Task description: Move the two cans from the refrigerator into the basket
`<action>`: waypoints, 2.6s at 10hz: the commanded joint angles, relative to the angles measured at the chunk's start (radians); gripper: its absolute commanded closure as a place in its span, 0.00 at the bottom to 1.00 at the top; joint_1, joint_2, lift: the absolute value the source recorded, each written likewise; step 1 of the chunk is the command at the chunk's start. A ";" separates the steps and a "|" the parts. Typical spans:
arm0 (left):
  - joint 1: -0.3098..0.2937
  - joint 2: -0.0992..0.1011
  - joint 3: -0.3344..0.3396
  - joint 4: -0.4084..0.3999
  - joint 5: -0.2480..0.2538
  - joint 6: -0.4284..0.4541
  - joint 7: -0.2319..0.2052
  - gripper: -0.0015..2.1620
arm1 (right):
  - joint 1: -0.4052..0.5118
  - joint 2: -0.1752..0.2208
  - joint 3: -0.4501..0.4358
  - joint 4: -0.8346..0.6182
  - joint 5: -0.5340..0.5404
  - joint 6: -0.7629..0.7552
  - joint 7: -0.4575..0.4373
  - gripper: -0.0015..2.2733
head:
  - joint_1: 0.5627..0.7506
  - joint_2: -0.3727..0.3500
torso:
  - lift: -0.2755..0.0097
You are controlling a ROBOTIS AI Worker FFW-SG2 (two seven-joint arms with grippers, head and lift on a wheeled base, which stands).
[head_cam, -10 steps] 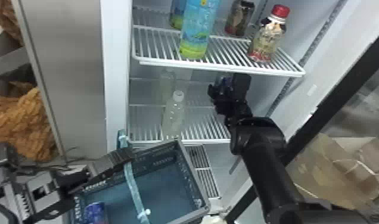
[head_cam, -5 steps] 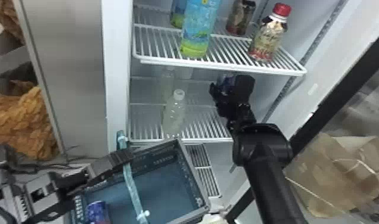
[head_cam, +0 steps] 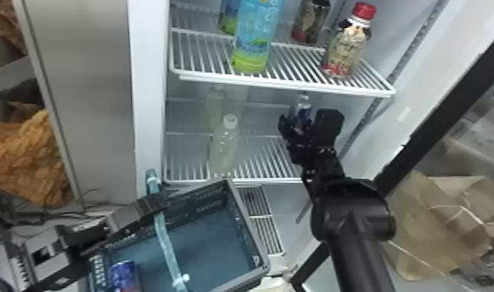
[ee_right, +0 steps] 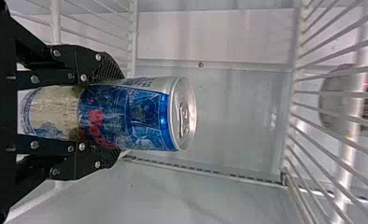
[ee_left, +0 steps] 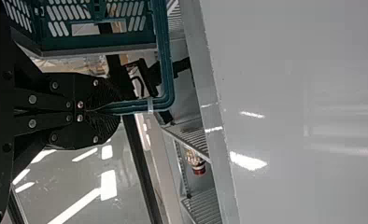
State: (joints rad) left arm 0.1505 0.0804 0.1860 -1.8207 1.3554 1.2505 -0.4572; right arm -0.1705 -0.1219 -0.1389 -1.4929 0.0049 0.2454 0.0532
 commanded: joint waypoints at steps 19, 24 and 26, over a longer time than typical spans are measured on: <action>0.031 0.005 -0.001 -0.002 0.013 -0.014 0.000 0.56 | 0.801 -0.030 0.077 -0.943 -0.468 0.132 0.122 0.56 | 0.70 0.21 | 0.20; 0.031 0.004 -0.001 -0.002 0.013 -0.014 0.002 0.56 | 0.821 -0.027 0.147 -0.941 -0.481 0.287 0.160 0.56 | 0.70 0.32 | 0.20; 0.034 0.004 -0.001 -0.002 0.013 -0.014 0.002 0.56 | 0.801 -0.025 0.149 -0.901 -0.507 0.317 0.195 0.39 | 0.70 0.36 | 0.20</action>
State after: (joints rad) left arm 0.1825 0.0843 0.1854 -1.8229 1.3680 1.2370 -0.4555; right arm 0.6384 -0.1482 0.0093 -2.4085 -0.4923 0.5577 0.2477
